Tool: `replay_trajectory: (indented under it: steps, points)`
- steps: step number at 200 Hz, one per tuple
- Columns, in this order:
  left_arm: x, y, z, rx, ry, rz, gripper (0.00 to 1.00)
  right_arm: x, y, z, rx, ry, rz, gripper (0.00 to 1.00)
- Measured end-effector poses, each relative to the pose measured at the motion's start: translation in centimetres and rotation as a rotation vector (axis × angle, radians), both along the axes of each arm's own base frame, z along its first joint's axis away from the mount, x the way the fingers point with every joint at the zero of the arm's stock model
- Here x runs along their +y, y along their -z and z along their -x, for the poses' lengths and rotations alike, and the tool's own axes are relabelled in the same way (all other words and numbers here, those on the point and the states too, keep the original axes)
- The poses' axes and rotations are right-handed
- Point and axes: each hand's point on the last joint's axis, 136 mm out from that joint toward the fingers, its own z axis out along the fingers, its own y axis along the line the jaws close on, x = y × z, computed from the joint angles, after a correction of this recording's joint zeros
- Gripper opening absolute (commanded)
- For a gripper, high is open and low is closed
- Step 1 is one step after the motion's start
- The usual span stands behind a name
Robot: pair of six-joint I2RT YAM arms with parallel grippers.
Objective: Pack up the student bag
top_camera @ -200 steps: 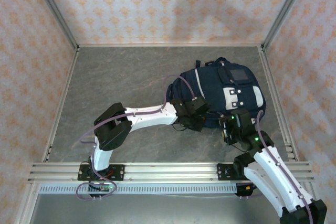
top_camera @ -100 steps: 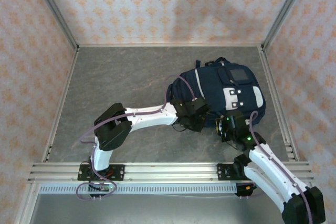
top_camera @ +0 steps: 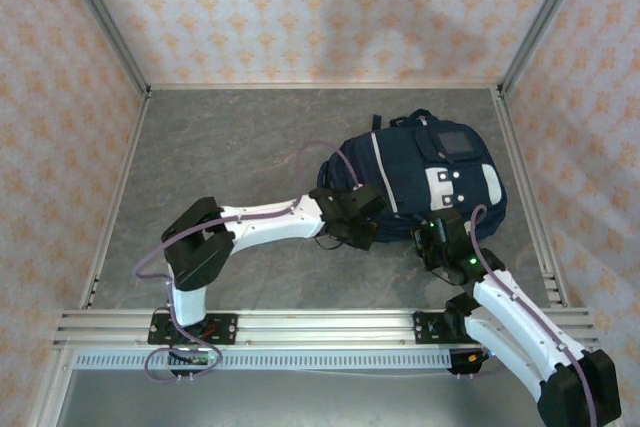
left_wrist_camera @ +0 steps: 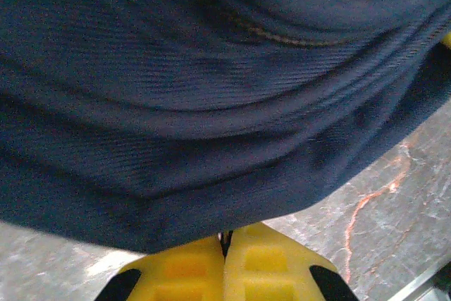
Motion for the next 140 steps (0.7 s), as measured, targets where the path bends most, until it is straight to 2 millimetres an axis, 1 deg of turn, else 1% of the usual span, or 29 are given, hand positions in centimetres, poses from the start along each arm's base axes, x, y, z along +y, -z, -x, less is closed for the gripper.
replay_trajectory:
  steps: [53,88,104,131,140]
  points:
    - [3.3,0.2,-1.4,-0.02,-0.037,-0.033,0.0,-0.7,0.1,0.1,0.008,-0.037,0.06,0.0]
    - [4.7,-0.2,-1.8,-0.033,-0.053,-0.026,0.0,-0.8,-0.5,-0.6,0.046,-0.138,0.151,0.0]
    - [4.9,-0.5,-1.8,-0.042,-0.055,-0.012,0.0,-0.8,-0.5,-1.0,0.073,-0.192,0.185,0.0]
    - [4.4,-0.7,-1.7,-0.047,-0.048,0.009,0.0,-1.1,-0.5,-1.9,0.108,-0.254,0.22,0.0]
    - [4.1,-0.7,-1.5,-0.047,-0.046,0.012,0.0,-1.2,-0.5,-2.3,0.116,-0.267,0.223,0.04]
